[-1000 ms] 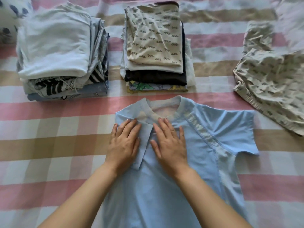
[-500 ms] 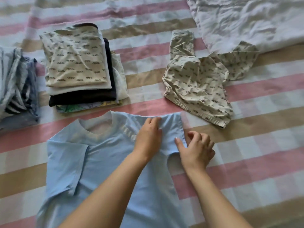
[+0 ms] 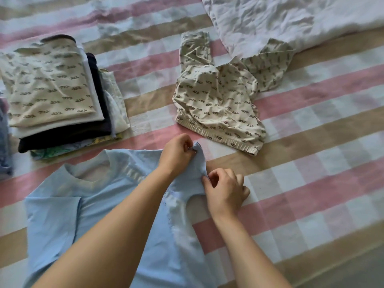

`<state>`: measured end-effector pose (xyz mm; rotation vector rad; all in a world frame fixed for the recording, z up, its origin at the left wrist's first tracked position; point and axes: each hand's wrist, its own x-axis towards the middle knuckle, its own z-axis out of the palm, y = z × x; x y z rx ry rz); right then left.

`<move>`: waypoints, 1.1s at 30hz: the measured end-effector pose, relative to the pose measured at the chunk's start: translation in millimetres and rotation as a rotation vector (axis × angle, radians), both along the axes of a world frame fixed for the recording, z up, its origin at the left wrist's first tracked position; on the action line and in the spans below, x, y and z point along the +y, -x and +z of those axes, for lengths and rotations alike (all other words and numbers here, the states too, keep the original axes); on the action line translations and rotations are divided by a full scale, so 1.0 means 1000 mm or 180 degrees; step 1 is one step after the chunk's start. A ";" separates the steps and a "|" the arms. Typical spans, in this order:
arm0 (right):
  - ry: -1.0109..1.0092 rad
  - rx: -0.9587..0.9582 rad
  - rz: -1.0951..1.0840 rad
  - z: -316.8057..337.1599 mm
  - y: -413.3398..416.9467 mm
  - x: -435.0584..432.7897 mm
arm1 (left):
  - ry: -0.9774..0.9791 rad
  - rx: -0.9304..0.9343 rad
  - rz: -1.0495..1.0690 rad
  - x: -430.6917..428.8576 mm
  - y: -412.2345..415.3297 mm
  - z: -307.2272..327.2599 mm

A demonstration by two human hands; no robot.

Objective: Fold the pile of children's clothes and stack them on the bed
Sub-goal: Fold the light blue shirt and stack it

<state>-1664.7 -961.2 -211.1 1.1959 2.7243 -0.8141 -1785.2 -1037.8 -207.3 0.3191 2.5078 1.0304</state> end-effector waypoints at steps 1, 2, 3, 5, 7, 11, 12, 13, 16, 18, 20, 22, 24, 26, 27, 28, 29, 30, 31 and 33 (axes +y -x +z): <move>0.0060 0.0077 -0.0019 0.003 0.001 0.000 | -0.0192 -0.0100 0.0064 -0.004 0.000 0.004; 0.0119 0.0177 -0.0025 0.008 0.001 -0.001 | -0.0382 -0.0193 0.0132 -0.010 0.000 0.009; 0.0155 0.0321 -0.0018 0.013 0.001 -0.004 | -0.0571 -0.0292 0.0198 -0.016 -0.001 0.016; 0.0155 0.0742 0.0061 0.024 0.000 -0.013 | -0.0945 -0.0413 0.0279 -0.033 -0.004 0.030; -0.0118 0.1245 0.0330 0.035 -0.003 -0.024 | -0.1242 -0.0481 0.0267 -0.055 -0.009 0.043; -0.0614 0.1924 0.1484 0.038 -0.015 -0.053 | -0.1408 -0.0747 0.0293 -0.112 -0.027 0.054; -0.0641 0.2023 0.1753 0.035 -0.018 -0.062 | -0.1362 -0.0794 0.0349 -0.127 -0.032 0.054; -0.0670 0.2074 0.1977 0.031 -0.022 -0.070 | -0.1304 -0.0855 0.0434 -0.140 -0.037 0.052; -0.0764 0.1916 0.2566 0.017 -0.030 -0.092 | -0.1041 -0.1117 0.0840 -0.169 -0.050 0.042; -0.0726 0.1632 0.2986 0.010 -0.033 -0.099 | -0.0774 -0.1390 0.1056 -0.179 -0.056 0.035; -0.0525 0.1401 0.3017 0.008 -0.036 -0.099 | -0.0521 -0.1474 0.1231 -0.179 -0.057 0.031; -0.0278 0.1317 0.2605 0.010 -0.037 -0.095 | -0.0235 -0.1062 0.1269 -0.171 -0.053 0.027; -0.0250 0.1235 0.2211 0.010 -0.037 -0.090 | 0.0021 -0.0592 0.1148 -0.155 -0.046 0.024; -0.0362 0.1096 0.2062 0.008 -0.037 -0.087 | -0.0031 -0.0351 0.1053 -0.137 -0.036 0.018; -0.0436 0.1011 0.2090 0.007 -0.037 -0.086 | -0.0127 -0.0293 0.1045 -0.129 -0.031 0.016; -0.0524 0.0919 0.2174 0.004 -0.038 -0.085 | -0.0232 -0.0250 0.1053 -0.123 -0.027 0.014; -0.0622 0.0811 0.2285 0.001 -0.040 -0.083 | -0.0321 -0.0193 0.1060 -0.119 -0.024 0.010; -0.0730 0.0694 0.2404 -0.002 -0.043 -0.081 | -0.0344 -0.0114 0.1054 -0.116 -0.022 0.007; -0.0827 0.0570 0.2502 -0.005 -0.047 -0.078 | -0.0296 -0.0008 0.1017 -0.115 -0.020 0.005; -0.0980 0.0359 0.2557 -0.010 -0.055 -0.073 | -0.0046 0.0256 0.0886 -0.114 -0.021 0.003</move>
